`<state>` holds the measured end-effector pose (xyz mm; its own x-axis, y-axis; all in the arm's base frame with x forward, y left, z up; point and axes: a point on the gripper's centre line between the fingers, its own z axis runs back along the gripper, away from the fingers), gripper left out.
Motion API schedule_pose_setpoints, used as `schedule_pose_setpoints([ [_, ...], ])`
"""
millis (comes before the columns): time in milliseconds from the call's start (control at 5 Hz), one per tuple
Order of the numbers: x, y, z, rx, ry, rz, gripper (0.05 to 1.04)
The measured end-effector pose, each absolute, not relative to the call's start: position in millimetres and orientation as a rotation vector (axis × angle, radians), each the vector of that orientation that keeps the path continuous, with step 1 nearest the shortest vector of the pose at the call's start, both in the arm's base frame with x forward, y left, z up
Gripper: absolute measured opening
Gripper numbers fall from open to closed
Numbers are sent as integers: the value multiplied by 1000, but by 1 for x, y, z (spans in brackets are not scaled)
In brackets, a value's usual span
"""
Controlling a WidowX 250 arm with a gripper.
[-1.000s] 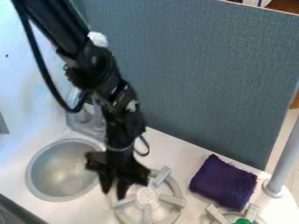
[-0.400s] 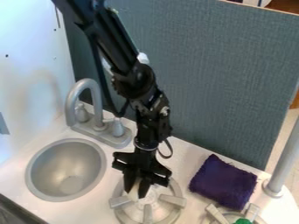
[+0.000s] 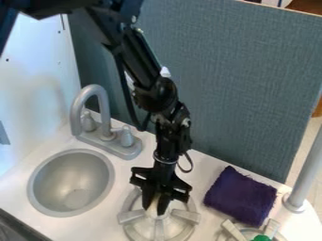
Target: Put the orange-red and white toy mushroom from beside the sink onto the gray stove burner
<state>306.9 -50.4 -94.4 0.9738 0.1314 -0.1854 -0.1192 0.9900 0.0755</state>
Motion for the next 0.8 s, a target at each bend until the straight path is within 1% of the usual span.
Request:
schedule_pose_setpoints([
  [200,309,-58,-96,1,217,98,370],
  [400,305,-57,-96,-5,244,110,678],
  [600,295,-52,-82,10,222,118,962],
  [800,294,-51,-53,13,170,115,1007],
])
